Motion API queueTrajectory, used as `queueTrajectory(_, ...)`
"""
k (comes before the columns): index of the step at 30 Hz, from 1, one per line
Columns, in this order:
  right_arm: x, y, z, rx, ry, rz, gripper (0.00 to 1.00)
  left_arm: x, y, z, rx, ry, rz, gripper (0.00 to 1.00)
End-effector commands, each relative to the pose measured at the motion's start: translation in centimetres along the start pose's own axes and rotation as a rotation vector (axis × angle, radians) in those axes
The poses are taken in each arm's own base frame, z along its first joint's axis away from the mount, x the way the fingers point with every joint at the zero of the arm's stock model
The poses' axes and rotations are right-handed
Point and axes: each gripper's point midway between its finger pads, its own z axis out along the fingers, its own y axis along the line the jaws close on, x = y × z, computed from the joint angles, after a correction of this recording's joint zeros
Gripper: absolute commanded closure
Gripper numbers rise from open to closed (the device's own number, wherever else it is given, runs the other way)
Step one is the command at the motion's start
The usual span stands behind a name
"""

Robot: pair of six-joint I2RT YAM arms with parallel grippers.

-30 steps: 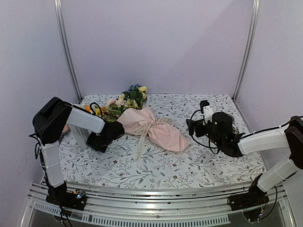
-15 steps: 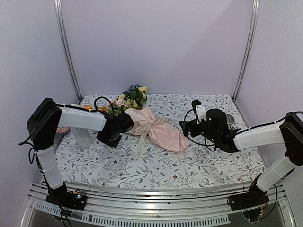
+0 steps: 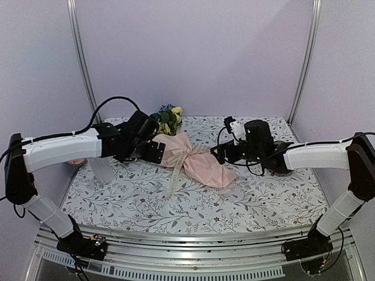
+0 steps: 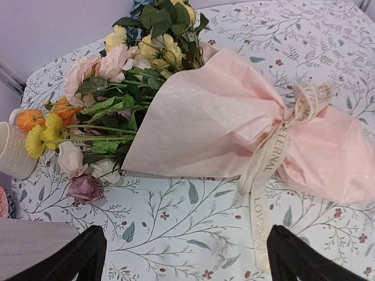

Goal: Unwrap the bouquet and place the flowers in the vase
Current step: Move the vase to the corner of the board, then move the tied bouquet to the center of the board.

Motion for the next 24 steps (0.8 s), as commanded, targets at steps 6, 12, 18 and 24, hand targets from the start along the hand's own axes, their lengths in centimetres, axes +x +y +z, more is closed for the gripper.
queueTrajectory(6,2.0,0.6,1.6,-0.06,0.166,0.035,0.01,-4.2,-1.6,-6.4,0.299,-0.34,-0.101,0.02)
queueTrajectory(12,3.3,0.8,3.4,-0.094,0.235,0.06,0.01,-4.0,-0.9,-7.8,0.33,-0.399,-0.124,0.02)
queueTrajectory(18,3.7,0.9,4.7,-0.1,0.28,0.067,0.01,-3.4,-0.9,-7.5,0.335,-0.391,-0.138,0.03)
queueTrajectory(24,5.4,0.8,5.7,-0.094,0.348,0.059,0.01,-3.2,-0.9,-7.3,0.338,-0.388,-0.144,0.04)
